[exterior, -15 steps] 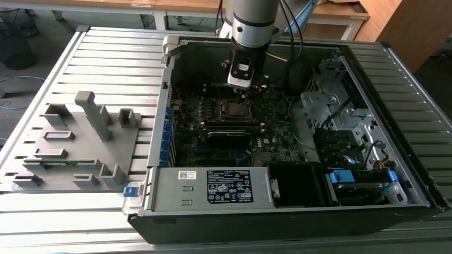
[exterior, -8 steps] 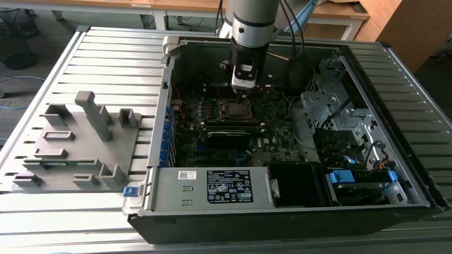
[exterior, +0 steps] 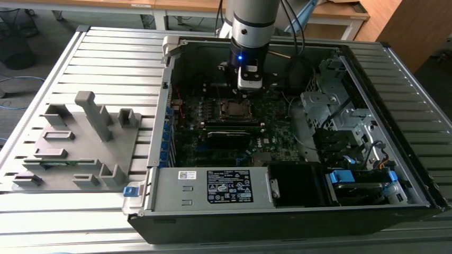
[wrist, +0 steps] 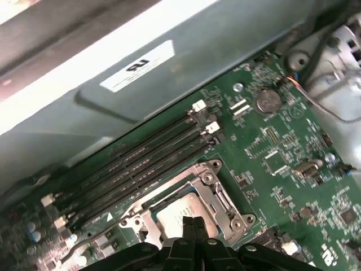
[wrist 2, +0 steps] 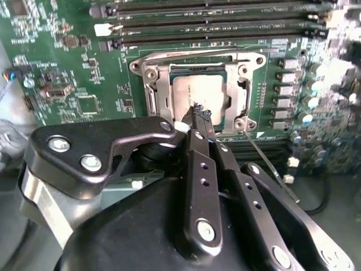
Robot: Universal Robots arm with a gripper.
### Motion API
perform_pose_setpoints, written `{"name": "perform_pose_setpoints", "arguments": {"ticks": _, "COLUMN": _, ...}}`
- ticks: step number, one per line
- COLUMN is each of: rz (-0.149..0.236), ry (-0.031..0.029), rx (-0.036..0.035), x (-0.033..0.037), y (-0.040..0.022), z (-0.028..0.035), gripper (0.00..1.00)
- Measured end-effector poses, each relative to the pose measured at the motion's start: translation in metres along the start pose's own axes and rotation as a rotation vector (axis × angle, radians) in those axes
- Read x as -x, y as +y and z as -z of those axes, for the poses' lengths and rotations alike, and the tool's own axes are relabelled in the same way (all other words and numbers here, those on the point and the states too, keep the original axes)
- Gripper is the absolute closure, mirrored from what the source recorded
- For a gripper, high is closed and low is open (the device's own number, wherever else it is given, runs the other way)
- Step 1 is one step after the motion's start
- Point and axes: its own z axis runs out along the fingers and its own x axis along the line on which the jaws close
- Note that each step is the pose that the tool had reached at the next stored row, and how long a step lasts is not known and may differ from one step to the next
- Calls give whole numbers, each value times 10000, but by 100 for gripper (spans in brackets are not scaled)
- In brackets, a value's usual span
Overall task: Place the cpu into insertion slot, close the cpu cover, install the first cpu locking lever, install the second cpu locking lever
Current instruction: 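Close the cpu cover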
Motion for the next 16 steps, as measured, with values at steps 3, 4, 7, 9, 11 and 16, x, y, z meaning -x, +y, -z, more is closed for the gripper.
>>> {"name": "perform_pose_setpoints", "arguments": {"ticks": 3, "rz": 550, "ry": 12, "rx": -3, "x": 0, "y": 0, "z": -1, "gripper": 89}}
{"name": "perform_pose_setpoints", "arguments": {"ticks": 4, "rz": 734, "ry": 16, "rx": -5, "x": 0, "y": 0, "z": -2, "gripper": 89}}
{"name": "perform_pose_setpoints", "arguments": {"ticks": 7, "rz": 1272, "ry": 28, "rx": -8, "x": 0, "y": 0, "z": -4, "gripper": 89}}
{"name": "perform_pose_setpoints", "arguments": {"ticks": 9, "rz": 1636, "ry": 37, "rx": -10, "x": 0, "y": 0, "z": -5, "gripper": 89}}
{"name": "perform_pose_setpoints", "arguments": {"ticks": 11, "rz": 1988, "ry": 44, "rx": -13, "x": 0, "y": 0, "z": -6, "gripper": 89}}
{"name": "perform_pose_setpoints", "arguments": {"ticks": 16, "rz": 2431, "ry": 54, "rx": -15, "x": 0, "y": 0, "z": -7, "gripper": 89}}
